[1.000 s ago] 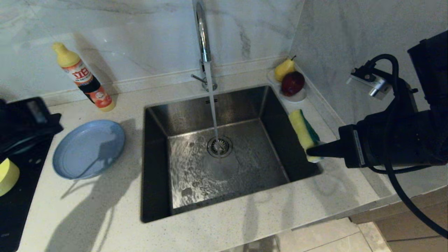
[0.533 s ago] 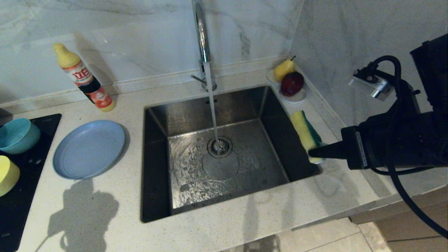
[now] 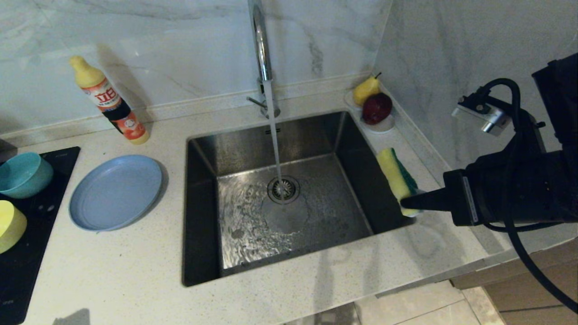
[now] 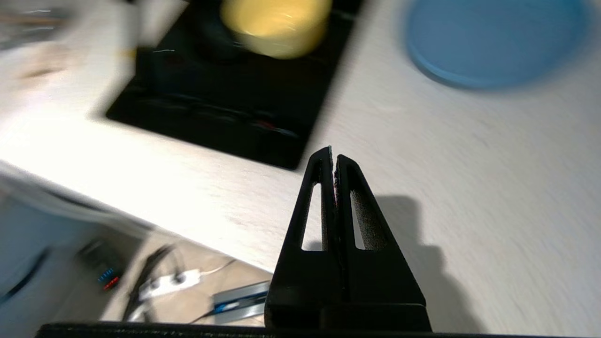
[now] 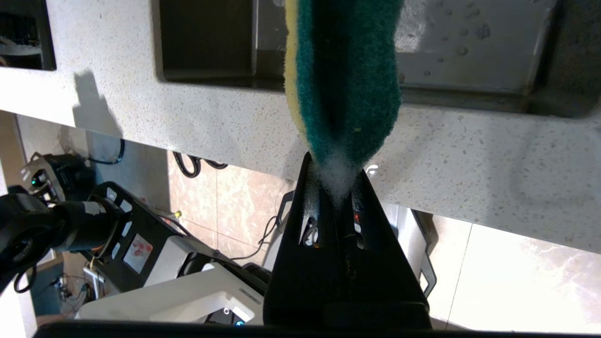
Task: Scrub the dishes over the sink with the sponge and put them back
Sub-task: Put down the sponge
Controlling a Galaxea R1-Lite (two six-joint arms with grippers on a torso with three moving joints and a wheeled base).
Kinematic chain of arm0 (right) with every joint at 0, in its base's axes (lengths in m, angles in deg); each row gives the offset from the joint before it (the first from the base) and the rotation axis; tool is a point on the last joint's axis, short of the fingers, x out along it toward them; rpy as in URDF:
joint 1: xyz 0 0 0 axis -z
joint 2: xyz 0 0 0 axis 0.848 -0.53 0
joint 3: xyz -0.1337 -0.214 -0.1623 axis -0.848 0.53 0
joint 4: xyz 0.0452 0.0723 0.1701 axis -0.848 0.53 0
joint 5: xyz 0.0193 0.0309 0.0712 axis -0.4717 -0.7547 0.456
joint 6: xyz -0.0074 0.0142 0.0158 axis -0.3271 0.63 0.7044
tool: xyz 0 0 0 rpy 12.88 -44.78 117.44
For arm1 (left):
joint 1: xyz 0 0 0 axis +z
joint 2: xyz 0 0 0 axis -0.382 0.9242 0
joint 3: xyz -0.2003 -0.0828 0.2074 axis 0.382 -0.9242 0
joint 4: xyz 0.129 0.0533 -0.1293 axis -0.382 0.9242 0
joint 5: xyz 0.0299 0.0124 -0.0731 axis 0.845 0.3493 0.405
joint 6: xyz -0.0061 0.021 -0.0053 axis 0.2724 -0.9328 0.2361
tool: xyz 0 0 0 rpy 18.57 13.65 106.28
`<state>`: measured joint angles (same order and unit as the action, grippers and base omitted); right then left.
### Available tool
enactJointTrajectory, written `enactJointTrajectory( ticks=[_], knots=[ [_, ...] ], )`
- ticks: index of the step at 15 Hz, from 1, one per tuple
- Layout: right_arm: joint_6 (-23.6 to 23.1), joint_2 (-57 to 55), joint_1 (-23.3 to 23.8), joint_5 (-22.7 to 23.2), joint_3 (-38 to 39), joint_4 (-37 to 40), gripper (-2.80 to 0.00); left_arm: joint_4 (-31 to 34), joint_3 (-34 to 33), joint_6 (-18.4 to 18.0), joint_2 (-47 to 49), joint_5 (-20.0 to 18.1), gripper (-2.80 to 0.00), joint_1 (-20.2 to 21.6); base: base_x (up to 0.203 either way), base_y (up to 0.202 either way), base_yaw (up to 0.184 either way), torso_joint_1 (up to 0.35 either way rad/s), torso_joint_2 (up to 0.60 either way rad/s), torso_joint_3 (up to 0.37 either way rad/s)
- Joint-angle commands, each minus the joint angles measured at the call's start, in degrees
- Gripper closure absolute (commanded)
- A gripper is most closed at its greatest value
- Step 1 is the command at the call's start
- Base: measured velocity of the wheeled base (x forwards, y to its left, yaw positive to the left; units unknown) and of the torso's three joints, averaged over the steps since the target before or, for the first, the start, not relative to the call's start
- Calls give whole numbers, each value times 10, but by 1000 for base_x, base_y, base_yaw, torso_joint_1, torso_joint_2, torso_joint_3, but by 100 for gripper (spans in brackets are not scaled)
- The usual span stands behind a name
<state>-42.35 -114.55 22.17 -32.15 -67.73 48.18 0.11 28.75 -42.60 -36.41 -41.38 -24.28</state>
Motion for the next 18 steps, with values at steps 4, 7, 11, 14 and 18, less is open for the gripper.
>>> enactJointTrajectory(
  ticks=[4,7,11,14,18],
  knots=[
    [-28,0,-4,-5,-4,3,0,42,-26,-31,-73,-286,0,6,0,0,0,0,0,0],
    [-51,1,1,-20,4,3,0,29,-52,-32,-73,-320,0,6,0,0,0,0,0,0],
    [-76,1,19,-61,19,3,0,29,-53,-22,-73,-317,0,6,0,0,0,0,0,0],
    [-121,8,33,-111,65,2,0,29,-53,-22,-73,-316,0,6,0,0,0,0,0,0],
    [-154,44,41,-154,110,2,0,29,-53,-22,-73,-317,0,6,0,0,0,0,0,0]
  ],
)
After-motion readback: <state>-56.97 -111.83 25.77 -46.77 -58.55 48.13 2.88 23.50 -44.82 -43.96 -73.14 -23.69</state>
